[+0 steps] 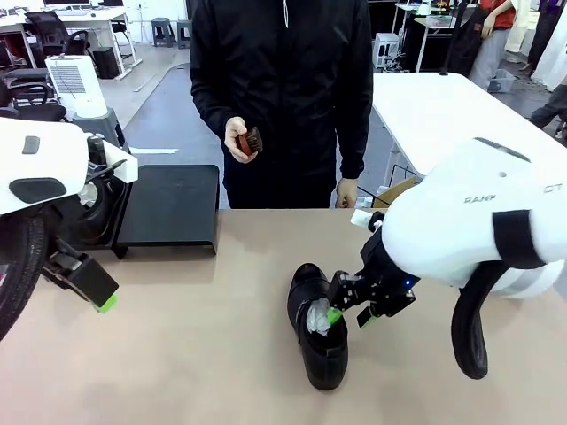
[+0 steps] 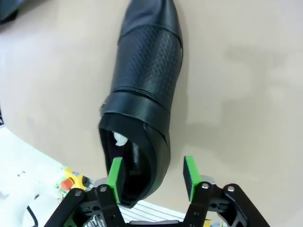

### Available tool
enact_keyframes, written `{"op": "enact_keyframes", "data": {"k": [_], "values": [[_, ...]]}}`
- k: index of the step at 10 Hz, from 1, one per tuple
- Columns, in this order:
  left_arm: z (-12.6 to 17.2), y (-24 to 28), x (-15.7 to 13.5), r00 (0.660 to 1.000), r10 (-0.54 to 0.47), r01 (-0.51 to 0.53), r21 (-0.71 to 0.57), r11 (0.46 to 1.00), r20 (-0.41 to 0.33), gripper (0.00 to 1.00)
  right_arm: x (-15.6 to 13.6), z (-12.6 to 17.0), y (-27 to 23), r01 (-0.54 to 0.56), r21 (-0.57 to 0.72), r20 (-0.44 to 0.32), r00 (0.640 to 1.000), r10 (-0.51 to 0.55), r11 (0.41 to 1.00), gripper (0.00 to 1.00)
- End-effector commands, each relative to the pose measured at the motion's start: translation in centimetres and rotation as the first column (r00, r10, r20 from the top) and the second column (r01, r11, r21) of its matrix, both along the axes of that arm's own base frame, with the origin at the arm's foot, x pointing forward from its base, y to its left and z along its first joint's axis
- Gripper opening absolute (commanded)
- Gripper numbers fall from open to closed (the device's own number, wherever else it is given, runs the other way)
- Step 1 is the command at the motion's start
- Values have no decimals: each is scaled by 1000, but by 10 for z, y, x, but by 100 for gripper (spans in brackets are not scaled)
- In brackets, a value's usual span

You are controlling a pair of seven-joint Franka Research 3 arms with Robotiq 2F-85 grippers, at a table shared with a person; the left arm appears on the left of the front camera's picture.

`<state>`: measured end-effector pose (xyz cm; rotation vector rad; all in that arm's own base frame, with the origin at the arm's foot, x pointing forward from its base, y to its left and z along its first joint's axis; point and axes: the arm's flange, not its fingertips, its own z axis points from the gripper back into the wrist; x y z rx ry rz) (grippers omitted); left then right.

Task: Organize the shoes by placing them on the stand.
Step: Pick up one Shoe and place it in the middle of the table.

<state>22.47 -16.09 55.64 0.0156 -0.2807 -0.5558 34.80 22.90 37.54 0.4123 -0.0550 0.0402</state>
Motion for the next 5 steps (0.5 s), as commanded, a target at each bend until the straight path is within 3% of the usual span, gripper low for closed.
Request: {"op": "enact_keyframes", "data": {"k": [1,3,4,5], "values": [[2,-1,2,1000,-2,2,-1,1000,8,96,-27,14,-26,-8,63,15,1000,7,998,100],[2,-1,2,1000,-2,2,-1,1000,8,96,-33,20,-35,-45,18,1,999,45,999,100],[2,-1,2,1000,-2,2,-1,1000,8,96,-3,27,-11,8,32,21,1000,-8,999,100],[2,-1,2,1000,-2,2,-1,1000,8,96,-3,27,-11,8,32,21,1000,-8,999,100]]}}
